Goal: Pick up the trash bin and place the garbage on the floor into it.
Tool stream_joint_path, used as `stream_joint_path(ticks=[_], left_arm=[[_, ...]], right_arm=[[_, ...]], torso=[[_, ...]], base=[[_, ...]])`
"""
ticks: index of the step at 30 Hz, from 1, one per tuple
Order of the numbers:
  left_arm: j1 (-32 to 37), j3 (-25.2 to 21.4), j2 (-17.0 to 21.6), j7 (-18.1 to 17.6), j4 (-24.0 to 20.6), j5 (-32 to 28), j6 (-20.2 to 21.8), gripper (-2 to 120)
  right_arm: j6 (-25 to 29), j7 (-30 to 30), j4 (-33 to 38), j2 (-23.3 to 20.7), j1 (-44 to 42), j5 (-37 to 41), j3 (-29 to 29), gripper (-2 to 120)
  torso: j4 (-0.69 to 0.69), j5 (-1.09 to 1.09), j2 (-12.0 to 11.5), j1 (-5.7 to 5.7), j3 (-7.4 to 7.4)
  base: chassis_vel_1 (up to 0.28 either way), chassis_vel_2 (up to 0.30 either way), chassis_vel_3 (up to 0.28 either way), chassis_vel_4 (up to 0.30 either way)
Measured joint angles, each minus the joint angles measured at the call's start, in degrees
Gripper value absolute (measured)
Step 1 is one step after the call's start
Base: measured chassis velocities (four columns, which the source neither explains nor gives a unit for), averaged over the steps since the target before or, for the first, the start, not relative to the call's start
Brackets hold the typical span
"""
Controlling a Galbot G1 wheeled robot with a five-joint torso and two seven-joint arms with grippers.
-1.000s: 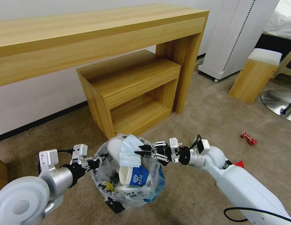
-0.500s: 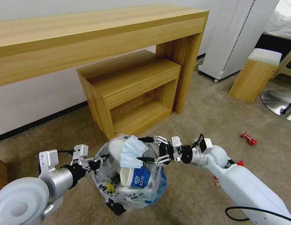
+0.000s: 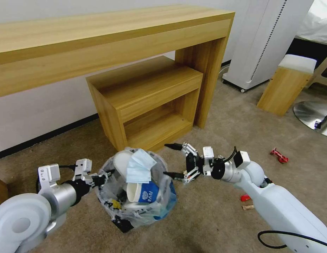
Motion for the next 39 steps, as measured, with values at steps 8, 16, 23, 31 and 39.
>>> stream_joint_path(ticks=[8, 16, 23, 31, 39], left_arm=[[0.97, -2.87, -0.05, -10.21, -0.47, -3.85, 0.00, 1], [1.53, -6.22, -0.88, -14.81, 1.73, -5.01, 0.02, 1], [1.36, -7.75, -1.22, -15.19, 3.48, -5.40, -0.12, 1], [0.60, -8.93, -1.46, -14.54, 4.07, -6.33, -0.12, 1], [1.69, -11.16, -1.91, -13.83, 5.71, -6.43, -0.11, 1]], right_arm=[[-3.63, 22.72, -0.81, 1.38, 0.04, -6.67, -1.23, 100], [-0.81, 36.22, -5.14, 2.38, -0.82, -9.92, -3.02, 100], [-2.12, 36.65, -7.18, 2.56, -1.22, -11.80, -4.95, 100], [-14.39, 40.36, -7.68, 3.05, -0.39, -13.39, -9.16, 100], [-32.24, 47.65, -7.13, 3.65, 2.86, -12.50, -15.26, 100]], torso=[[0.01, 0.00, 0.00, 0.00, 0.00], [0.01, 0.00, 0.00, 0.00, 0.00], [0.00, 0.00, 0.00, 0.00, 0.00], [0.00, 0.00, 0.00, 0.00, 0.00], [0.02, -0.01, 0.00, 0.00, 0.00]], base=[[0.000, 0.000, 0.000, 0.000], [0.000, 0.000, 0.000, 0.000], [0.000, 0.000, 0.000, 0.000], [0.000, 0.000, 0.000, 0.000], [0.000, 0.000, 0.000, 0.000]])
